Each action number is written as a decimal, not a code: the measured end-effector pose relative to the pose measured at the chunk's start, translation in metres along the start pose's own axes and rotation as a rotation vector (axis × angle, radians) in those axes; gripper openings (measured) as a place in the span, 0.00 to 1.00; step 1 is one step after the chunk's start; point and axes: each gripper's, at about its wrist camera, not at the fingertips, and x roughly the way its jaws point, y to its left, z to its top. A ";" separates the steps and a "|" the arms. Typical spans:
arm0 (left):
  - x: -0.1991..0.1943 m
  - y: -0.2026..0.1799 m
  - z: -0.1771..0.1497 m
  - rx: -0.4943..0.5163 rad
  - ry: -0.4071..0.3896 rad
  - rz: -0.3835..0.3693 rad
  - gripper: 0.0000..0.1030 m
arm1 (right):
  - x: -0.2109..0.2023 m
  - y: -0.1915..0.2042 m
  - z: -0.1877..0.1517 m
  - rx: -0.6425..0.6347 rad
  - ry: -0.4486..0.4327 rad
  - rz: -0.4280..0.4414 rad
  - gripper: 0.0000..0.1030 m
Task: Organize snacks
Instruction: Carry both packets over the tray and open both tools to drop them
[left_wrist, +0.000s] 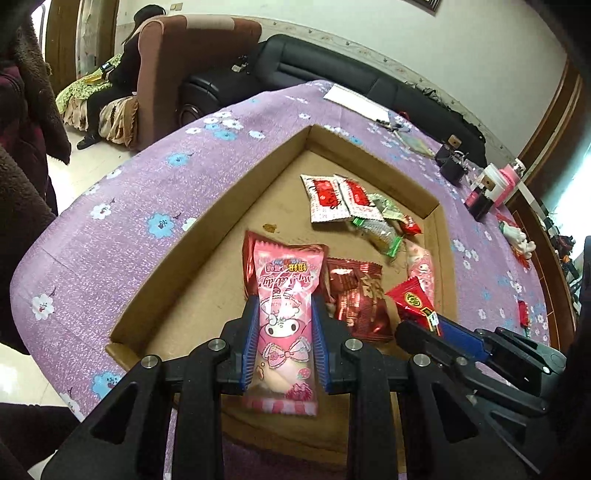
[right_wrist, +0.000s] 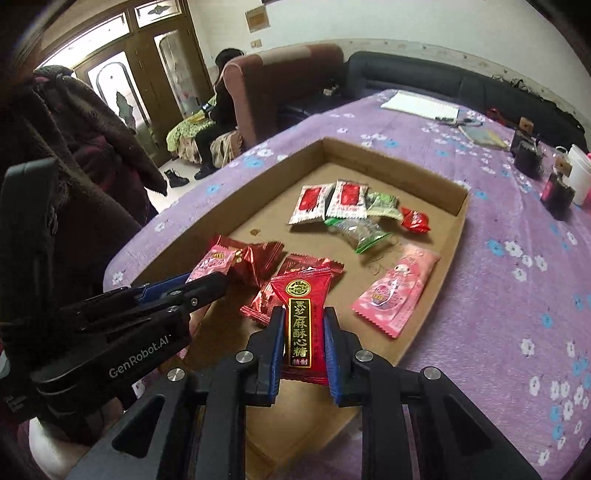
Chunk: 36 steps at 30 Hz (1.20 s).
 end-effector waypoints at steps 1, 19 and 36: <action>0.002 0.000 0.001 0.002 0.000 0.007 0.23 | 0.004 0.000 0.001 0.001 0.010 -0.003 0.19; 0.004 -0.001 0.005 -0.017 0.009 0.015 0.24 | 0.020 -0.010 0.008 0.045 0.055 -0.050 0.19; -0.048 -0.022 0.006 0.040 -0.164 0.084 0.58 | 0.002 0.005 -0.004 0.025 0.007 0.026 0.32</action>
